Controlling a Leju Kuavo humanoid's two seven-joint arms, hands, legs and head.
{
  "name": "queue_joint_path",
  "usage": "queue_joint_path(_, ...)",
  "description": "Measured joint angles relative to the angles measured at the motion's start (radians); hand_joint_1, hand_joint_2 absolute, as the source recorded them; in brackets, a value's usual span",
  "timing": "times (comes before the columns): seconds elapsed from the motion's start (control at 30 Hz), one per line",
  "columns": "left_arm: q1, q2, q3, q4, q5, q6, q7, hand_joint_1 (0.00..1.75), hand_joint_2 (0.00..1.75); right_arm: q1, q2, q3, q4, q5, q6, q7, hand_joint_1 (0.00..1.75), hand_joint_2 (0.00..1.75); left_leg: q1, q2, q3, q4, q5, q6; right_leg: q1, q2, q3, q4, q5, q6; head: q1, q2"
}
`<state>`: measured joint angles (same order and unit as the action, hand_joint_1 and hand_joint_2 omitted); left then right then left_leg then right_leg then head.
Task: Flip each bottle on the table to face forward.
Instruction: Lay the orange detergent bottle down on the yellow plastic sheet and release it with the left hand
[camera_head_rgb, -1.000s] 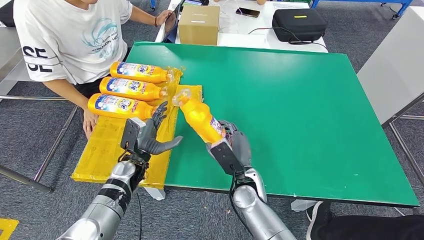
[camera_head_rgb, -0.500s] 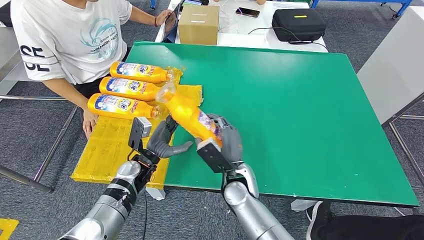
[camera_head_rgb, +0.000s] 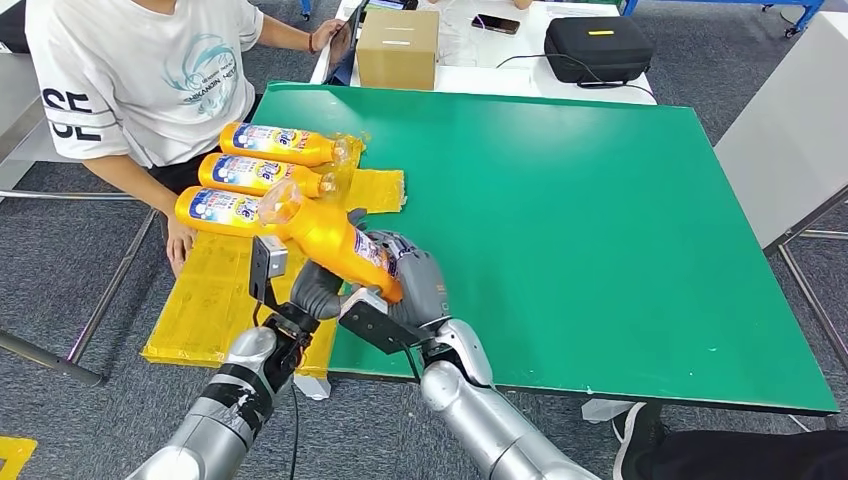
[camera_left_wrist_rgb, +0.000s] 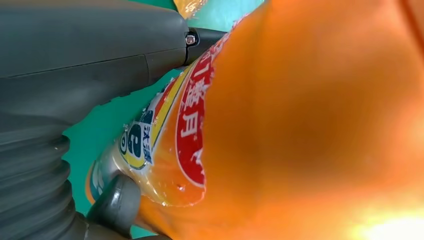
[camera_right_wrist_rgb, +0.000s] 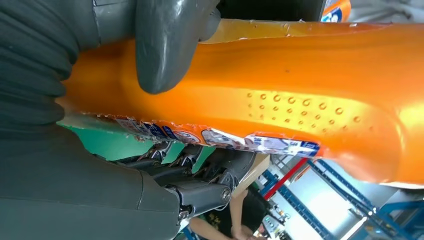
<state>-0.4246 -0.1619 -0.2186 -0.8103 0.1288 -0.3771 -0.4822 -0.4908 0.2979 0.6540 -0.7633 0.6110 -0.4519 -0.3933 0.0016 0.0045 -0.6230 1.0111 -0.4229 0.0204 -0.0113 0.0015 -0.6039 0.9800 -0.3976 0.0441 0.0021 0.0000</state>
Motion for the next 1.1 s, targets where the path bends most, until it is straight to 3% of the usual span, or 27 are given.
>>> queue_joint_path(0.03,0.003,0.001,0.000,-0.003,0.002,0.000,0.000,0.00,1.75,-0.001,0.001,0.003,0.003,-0.001,0.003,0.000,1.75,1.75,0.000,0.000,0.000,0.000,0.000,0.000,0.000,0.000,0.000,0.000,0.000,0.000,0.000,0.000)
queue_joint_path(0.17,0.013,0.002,0.000,-0.015,0.026,0.000,0.002,1.68,1.75,-0.005,0.002,0.016,0.010,-0.007,0.019,0.000,1.75,1.75,0.000,0.000,0.000,0.000,0.000,0.000,0.000,0.000,0.000,0.000,0.000,0.000,0.000,0.000)
queue_joint_path(0.2,0.016,0.002,0.000,-0.019,0.036,0.001,0.003,1.75,1.75,-0.005,0.003,0.020,0.011,-0.010,0.020,0.001,1.75,1.75,0.000,0.000,0.000,0.000,0.000,0.000,0.000,0.000,0.000,0.000,0.000,0.000,0.000,0.000)
queue_joint_path(0.67,0.062,0.002,0.015,-0.094,0.101,0.028,0.003,1.75,1.75,-0.005,0.010,0.040,0.014,-0.043,0.019,0.001,1.75,1.75,0.000,0.001,0.000,0.000,0.000,0.000,0.000,0.000,-0.001,0.000,0.000,0.000,0.000,0.000)
queue_joint_path(0.7,0.065,0.002,0.016,-0.099,0.104,0.030,0.004,1.75,1.75,-0.005,0.011,0.040,0.014,-0.044,0.019,0.001,1.41,1.75,0.000,0.001,0.000,0.000,0.000,0.000,0.000,0.000,-0.001,0.000,0.000,0.000,0.000,0.000)
queue_joint_path(0.8,0.071,0.002,0.020,-0.114,0.109,0.035,0.005,1.75,1.75,-0.005,0.012,0.040,0.014,-0.043,0.014,0.002,0.10,1.75,0.000,0.001,0.000,0.000,0.000,0.000,0.000,0.000,-0.001,0.000,0.000,0.000,0.000,0.000)
queue_joint_path(0.83,0.072,0.002,0.020,-0.119,0.110,0.038,0.006,1.75,1.75,-0.003,0.013,0.040,0.014,-0.043,0.008,0.003,0.00,1.75,0.000,0.001,0.000,0.000,0.000,0.000,0.000,0.000,-0.001,0.000,0.000,0.000,0.000,0.000)
queue_joint_path(1.1,0.069,0.004,0.029,-0.160,0.013,0.188,-0.039,1.75,1.75,0.035,0.014,0.011,-0.014,-0.069,-0.118,0.002,0.00,1.75,0.000,0.000,-0.001,0.000,0.000,0.000,0.000,0.000,-0.001,0.000,0.000,0.000,0.000,0.000)
